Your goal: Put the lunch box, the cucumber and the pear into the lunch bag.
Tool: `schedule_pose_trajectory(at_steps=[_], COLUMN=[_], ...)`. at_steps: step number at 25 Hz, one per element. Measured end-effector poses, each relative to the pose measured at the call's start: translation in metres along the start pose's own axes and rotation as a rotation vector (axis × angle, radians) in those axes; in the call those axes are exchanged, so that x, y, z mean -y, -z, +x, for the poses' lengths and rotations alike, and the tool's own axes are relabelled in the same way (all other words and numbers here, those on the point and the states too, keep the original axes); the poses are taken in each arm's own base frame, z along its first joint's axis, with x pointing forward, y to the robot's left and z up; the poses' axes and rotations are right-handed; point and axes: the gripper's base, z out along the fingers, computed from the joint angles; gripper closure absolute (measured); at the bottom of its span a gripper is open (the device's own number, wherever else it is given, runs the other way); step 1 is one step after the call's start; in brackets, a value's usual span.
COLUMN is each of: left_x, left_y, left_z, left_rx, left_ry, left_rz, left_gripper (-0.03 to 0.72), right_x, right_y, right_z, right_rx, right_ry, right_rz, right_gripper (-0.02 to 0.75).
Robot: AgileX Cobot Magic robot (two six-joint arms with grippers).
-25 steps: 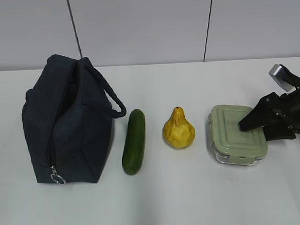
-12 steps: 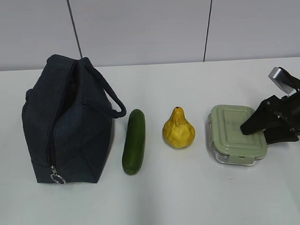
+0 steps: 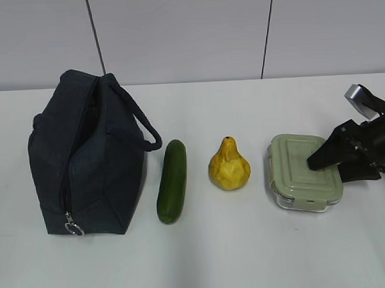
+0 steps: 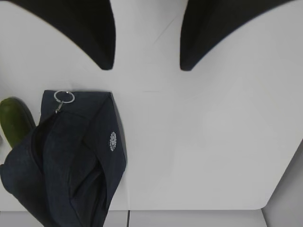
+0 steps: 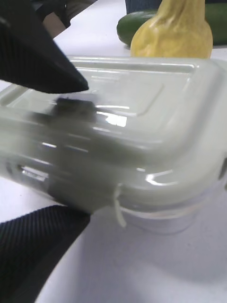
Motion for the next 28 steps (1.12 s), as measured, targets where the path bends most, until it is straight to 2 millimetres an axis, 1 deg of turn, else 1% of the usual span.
schedule_pose_trajectory(at_steps=[1, 6, 8, 28], left_x=[0.0, 0.0, 0.0, 0.0], left_y=[0.0, 0.0, 0.0, 0.0], left_z=[0.0, 0.0, 0.0, 0.0], left_rx=[0.0, 0.0, 0.0, 0.0], left_ry=[0.0, 0.0, 0.0, 0.0], left_rz=[0.0, 0.0, 0.0, 0.0], left_gripper=[0.412, 0.412, 0.412, 0.412], right_x=[0.0, -0.0012, -0.0021, -0.0036], right_y=[0.0, 0.0, 0.0, -0.0009], right_z=[0.0, -0.0003, -0.0005, -0.0024], right_rx=[0.0, 0.003, 0.005, 0.027], right_ry=[0.002, -0.002, -0.006, 0.005], right_rz=[0.0, -0.013, -0.024, -0.052], right_gripper=[0.176, 0.285, 0.304, 0.315])
